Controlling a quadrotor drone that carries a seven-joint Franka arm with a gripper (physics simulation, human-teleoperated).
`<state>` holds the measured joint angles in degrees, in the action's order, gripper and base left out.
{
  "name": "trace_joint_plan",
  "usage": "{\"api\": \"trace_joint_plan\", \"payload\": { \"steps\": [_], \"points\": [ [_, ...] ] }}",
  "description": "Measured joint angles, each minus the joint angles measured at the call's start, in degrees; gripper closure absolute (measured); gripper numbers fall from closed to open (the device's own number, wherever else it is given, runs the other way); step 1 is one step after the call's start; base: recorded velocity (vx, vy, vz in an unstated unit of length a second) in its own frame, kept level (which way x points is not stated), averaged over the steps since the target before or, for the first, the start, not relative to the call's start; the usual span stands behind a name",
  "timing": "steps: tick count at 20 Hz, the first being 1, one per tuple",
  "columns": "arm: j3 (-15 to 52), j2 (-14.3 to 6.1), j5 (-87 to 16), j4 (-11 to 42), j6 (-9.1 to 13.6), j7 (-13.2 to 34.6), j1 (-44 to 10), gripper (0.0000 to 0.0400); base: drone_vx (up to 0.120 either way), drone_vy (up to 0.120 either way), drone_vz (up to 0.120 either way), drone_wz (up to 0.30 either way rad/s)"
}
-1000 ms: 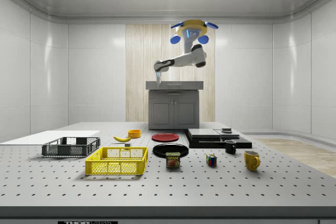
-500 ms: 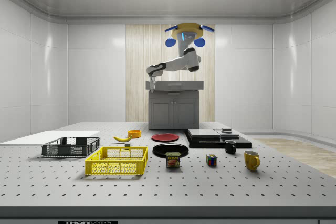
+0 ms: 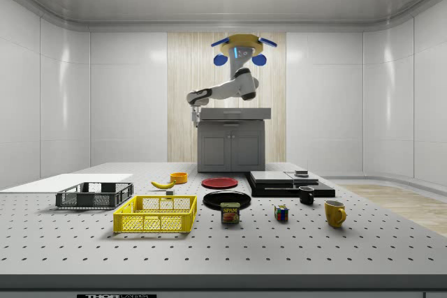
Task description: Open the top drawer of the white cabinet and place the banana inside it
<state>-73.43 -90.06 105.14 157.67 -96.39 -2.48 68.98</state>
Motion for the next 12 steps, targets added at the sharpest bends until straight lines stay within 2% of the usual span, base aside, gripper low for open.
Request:
{"api": "trace_joint_plan", "payload": {
  "steps": [4,8,12],
  "points": [
    [-0.01,-0.01,0.03,0.01,0.04,-0.05,0.04,0.0000,0.120,0.000,-0.120,0.000],
    [-0.02,-0.02,0.05,0.01,0.06,-0.07,0.06,0.0000,0.120,0.080,-0.120,0.000],
    [-0.02,-0.03,0.05,0.01,0.07,-0.09,0.07,0.0000,0.120,0.000,-0.120,0.000]
  ]
}}
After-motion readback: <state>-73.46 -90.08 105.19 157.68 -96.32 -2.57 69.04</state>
